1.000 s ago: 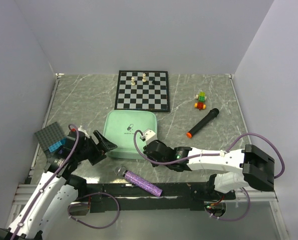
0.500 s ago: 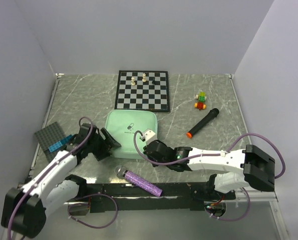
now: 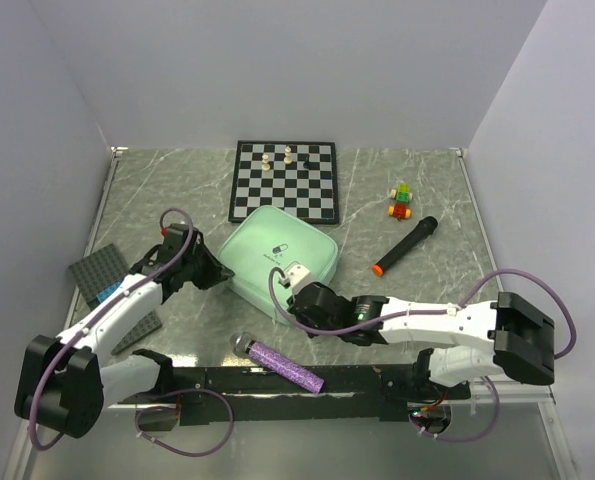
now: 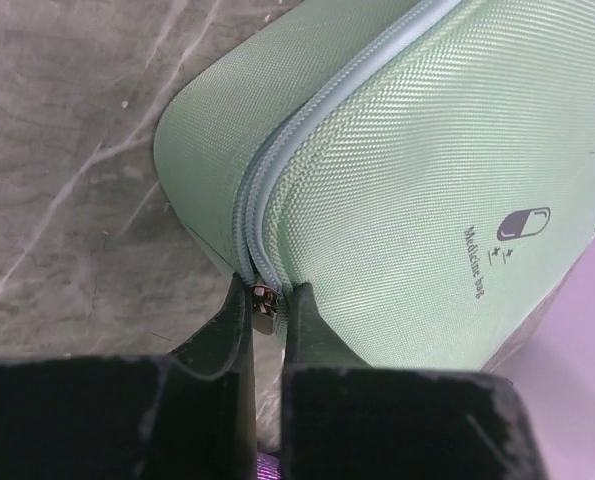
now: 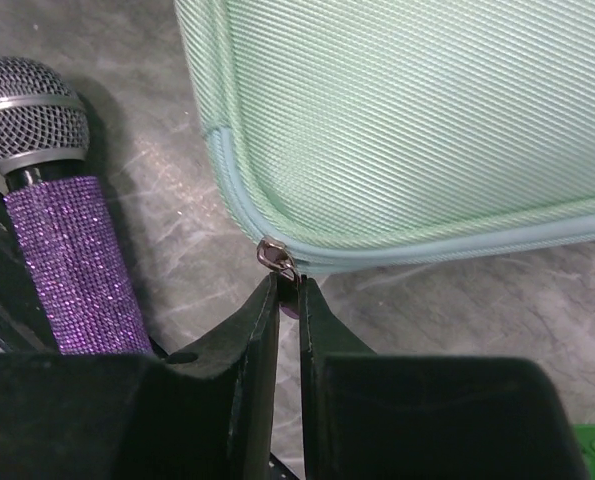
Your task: Organize the medicine kit
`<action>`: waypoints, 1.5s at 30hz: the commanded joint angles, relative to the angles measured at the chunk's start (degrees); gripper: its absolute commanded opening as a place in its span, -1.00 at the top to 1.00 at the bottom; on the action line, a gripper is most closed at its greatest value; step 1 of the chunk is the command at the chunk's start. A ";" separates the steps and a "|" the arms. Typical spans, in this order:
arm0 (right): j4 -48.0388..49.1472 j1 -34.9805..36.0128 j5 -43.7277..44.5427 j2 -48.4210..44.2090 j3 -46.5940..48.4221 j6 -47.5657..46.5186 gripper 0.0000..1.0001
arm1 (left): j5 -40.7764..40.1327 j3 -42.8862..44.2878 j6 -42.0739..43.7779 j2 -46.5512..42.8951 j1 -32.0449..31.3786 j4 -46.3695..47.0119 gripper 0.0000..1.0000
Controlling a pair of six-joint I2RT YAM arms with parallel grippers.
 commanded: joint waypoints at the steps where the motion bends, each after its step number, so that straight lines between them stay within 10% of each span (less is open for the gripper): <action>1: -4.23 -1.79 2.46 -4.21 -1.22 -0.47 1.00 | -3.03 1.17 8.47 2.78 0.99 -1.40 0.98; 24: -3.02 -35.54 5.20 3.95 4.49 9.74 1.00 | 0.84 1.52 14.80 3.49 2.05 -0.26 0.98; 45: -3.89 -7.25 9.14 -3.25 -0.96 6.83 1.00 | 0.31 30.33 25.17 24.83 5.73 -0.87 0.98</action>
